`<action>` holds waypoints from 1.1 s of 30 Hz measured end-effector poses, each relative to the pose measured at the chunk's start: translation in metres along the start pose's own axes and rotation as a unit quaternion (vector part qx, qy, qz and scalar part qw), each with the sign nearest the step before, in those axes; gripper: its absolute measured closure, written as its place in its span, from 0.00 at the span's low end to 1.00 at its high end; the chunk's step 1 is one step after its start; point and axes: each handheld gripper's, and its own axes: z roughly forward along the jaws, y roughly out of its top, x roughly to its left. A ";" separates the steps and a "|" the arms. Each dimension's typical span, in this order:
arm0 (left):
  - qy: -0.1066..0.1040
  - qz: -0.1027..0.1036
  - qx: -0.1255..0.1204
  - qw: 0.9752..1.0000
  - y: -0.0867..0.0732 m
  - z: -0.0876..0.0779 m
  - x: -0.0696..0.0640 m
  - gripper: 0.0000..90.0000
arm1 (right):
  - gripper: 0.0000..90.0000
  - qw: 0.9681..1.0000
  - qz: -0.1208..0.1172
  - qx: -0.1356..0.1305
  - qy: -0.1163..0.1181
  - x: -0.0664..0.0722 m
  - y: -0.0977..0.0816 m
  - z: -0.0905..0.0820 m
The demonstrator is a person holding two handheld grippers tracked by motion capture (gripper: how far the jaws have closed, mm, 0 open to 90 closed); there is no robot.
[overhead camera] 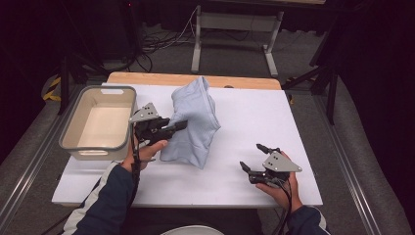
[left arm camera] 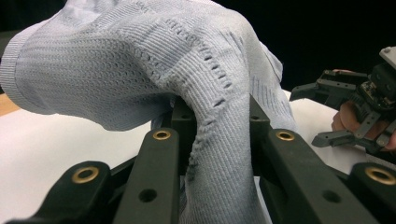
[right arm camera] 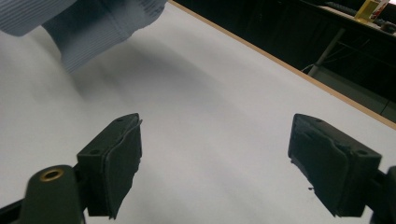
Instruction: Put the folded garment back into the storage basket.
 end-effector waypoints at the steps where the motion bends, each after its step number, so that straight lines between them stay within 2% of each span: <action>1: 0.001 0.000 -0.002 1.000 0.000 -0.001 0.000 0.83 | 0.21 1.000 -0.001 0.000 0.000 0.000 0.000 0.000; 33: 0.028 -0.005 -0.027 0.999 0.007 -0.035 0.015 0.82 | 0.21 1.000 -0.004 0.001 0.001 0.001 0.000 0.000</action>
